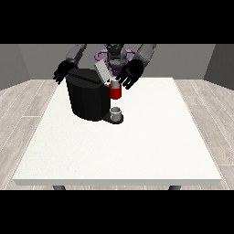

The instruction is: Insert the coffee pod into the coffee machine and close the lid

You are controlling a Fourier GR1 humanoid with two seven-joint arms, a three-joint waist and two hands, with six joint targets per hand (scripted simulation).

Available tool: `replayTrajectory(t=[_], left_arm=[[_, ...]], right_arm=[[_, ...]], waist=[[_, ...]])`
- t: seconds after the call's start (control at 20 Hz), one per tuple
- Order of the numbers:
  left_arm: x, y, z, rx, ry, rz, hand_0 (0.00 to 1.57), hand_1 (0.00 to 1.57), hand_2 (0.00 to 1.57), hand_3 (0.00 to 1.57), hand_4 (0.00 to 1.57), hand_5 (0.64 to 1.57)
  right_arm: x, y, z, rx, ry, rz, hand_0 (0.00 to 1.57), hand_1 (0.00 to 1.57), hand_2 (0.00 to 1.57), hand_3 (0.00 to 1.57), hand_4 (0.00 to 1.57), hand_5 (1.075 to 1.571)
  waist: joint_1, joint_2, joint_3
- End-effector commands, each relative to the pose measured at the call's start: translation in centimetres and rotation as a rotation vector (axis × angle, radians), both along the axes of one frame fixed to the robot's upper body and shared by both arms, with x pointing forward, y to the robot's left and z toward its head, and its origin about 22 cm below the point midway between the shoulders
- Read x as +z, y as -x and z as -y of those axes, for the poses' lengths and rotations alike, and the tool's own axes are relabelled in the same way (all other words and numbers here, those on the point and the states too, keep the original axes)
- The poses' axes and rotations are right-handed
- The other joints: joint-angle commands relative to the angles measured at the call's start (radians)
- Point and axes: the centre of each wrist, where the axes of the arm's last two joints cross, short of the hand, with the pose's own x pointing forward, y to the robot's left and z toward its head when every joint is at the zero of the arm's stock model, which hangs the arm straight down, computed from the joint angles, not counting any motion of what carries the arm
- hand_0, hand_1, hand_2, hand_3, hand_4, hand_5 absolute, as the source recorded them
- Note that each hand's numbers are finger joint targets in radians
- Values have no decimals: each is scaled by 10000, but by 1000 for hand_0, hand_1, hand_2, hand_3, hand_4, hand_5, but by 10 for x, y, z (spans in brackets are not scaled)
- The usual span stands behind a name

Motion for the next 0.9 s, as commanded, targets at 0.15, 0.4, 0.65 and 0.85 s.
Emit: replayTrajectory(t=[0.15,0.4,0.65,0.85], left_arm=[[-14,-1,9,-73,-142,-450,1249,1249,1282,1181,480,1571],[3,-2,9,-302,-90,-397,1196,1196,1240,1142,466,1571],[-4,0,6,-200,-519,-288,1152,1152,1178,1020,450,1571],[-4,-1,10,-367,-397,-461,1085,1085,1132,956,403,1571]], right_arm=[[-5,1,10,-247,-126,-304,0,0,0,0,448,1571],[-8,-1,7,-204,-57,-80,0,0,0,0,443,1571],[10,-12,31,-358,-181,59,0,0,0,0,433,1571],[-11,-3,18,-609,-255,-424,0,0,0,0,366,1571]], waist=[[92,-200,0],[162,18,1],[295,91,2],[432,-170,1]])
